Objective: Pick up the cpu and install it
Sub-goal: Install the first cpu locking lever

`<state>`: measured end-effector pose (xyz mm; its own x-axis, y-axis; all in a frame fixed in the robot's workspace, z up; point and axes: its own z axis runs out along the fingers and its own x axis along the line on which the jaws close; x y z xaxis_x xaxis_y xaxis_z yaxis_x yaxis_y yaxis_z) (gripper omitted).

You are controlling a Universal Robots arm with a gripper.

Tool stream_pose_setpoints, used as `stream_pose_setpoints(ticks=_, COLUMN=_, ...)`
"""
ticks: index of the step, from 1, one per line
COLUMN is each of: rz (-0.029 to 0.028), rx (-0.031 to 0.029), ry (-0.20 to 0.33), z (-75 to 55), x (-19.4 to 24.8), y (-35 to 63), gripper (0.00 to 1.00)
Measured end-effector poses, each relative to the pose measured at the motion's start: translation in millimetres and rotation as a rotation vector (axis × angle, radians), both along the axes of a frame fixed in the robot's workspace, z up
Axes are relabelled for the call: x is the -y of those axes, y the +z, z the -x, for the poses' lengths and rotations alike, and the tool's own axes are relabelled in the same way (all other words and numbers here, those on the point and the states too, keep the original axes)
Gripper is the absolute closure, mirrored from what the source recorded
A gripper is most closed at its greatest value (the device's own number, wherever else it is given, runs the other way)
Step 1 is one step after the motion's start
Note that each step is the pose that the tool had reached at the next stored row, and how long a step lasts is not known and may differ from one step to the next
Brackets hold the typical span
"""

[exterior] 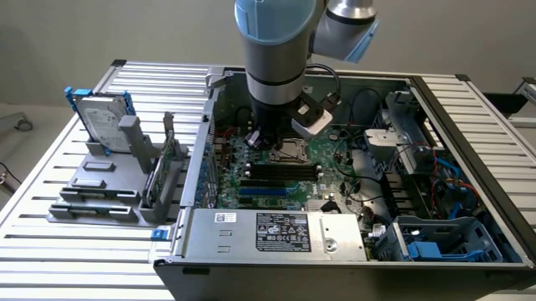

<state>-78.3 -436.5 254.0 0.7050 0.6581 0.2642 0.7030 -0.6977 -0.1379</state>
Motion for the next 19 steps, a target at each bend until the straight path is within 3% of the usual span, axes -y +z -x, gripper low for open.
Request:
stream_pose_setpoints(ticks=5, rz=-0.0003, rx=0.0000, ry=-0.002, z=4.0, x=-1.5, y=-9.1, gripper=0.89)
stream_pose_setpoints(ticks=11, rz=-0.0008, rx=0.0001, ry=-0.002, z=8.6, x=-11.0, y=-18.3, gripper=0.89)
stream_pose_setpoints(ticks=19, rz=0.0037, rx=0.0000, ry=-0.002, z=13.6, x=-11.5, y=-28.8, gripper=0.89)
